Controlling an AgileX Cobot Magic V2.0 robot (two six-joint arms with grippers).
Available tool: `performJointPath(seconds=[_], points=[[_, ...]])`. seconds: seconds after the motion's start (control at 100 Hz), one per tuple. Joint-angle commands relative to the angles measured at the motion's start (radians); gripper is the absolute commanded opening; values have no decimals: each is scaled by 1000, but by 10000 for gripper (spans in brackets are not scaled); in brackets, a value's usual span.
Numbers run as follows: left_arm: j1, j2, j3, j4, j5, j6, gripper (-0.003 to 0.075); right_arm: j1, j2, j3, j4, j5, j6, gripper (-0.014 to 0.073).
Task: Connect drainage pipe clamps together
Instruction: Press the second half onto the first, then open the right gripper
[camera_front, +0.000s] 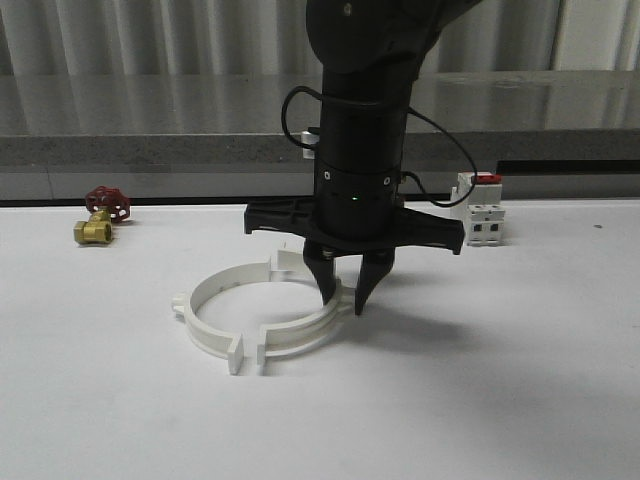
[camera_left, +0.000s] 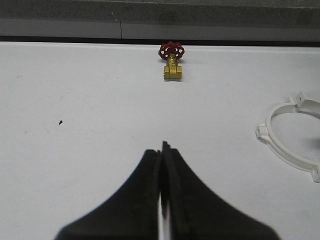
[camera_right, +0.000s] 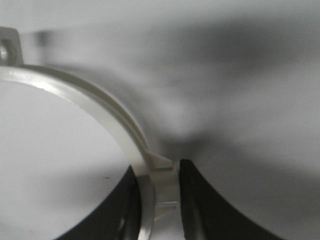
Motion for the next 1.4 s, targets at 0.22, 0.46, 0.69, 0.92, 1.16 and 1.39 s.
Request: performJointPath(seconds=[0.22, 0.46, 0.69, 0.92, 1.16, 1.39], points=[[1, 5, -26, -3, -69, 1, -20, 0, -48, -30, 25, -39, 2, 7], [1, 5, -26, -3, -69, 1, -20, 0, -48, -30, 34, -57, 2, 7], [1, 5, -26, -3, -69, 1, -20, 0, -33, -30, 45, -55, 2, 7], [1, 5, -26, -3, -69, 1, -20, 0, -32, -30, 54, -53, 2, 7], [1, 5, -26, -3, -69, 1, -20, 0, -32, -30, 54, -30, 2, 7], [1, 5, -26, -3, -69, 1, -20, 0, -32, -30, 54, -25, 2, 7]])
